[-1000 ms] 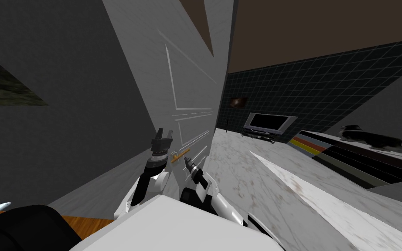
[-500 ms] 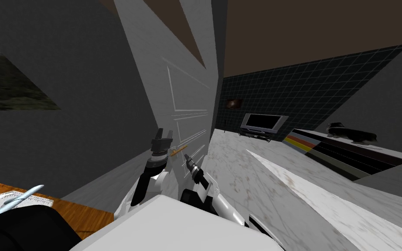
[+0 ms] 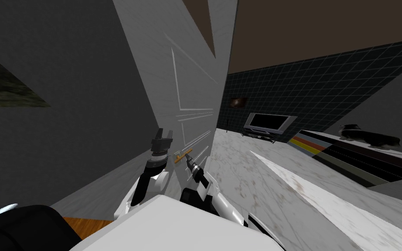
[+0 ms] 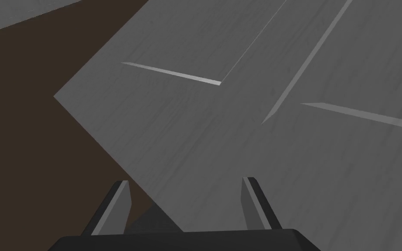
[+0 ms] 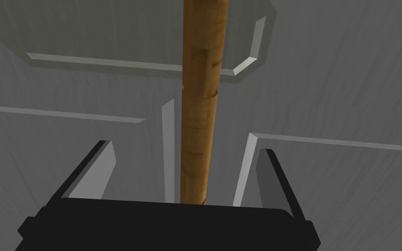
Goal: Push the door open
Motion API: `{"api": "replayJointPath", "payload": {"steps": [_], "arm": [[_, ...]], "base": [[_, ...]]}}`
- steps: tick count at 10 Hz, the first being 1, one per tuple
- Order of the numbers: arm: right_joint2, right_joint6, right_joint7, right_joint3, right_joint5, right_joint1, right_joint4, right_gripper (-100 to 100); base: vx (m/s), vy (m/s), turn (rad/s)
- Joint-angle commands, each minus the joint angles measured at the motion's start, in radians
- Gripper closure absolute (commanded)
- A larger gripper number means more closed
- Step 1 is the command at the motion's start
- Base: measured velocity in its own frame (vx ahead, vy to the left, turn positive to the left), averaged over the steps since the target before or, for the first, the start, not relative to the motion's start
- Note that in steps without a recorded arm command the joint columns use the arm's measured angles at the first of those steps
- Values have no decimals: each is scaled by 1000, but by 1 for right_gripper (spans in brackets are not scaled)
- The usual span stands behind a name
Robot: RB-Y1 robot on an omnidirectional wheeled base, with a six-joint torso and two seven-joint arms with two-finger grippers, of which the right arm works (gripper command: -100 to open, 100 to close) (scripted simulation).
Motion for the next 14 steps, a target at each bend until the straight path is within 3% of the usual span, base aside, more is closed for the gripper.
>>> {"api": "replayJointPath", "payload": {"steps": [1, 2, 3, 4, 9, 10, 14], "arm": [[15, 1, 3, -6, 1, -3, 5, -100], [30, 1, 4, -9, 1, -4, 8, -100], [21, 6, 5, -7, 2, 0, -1, -100], [21, 6, 5, -7, 2, 0, -1, 100], [21, 6, 5, -7, 2, 0, -1, 100], [0, 3, 4, -14, -1, 4, -4, -100], [7, 3, 5, -23, -4, 10, -7, -100]], "base": [[93, 181, 20], [75, 146, 7], [33, 62, -3], [-5, -9, -2], [-7, -13, 1], [-88, -71, -97], [-152, -123, -52]]}}
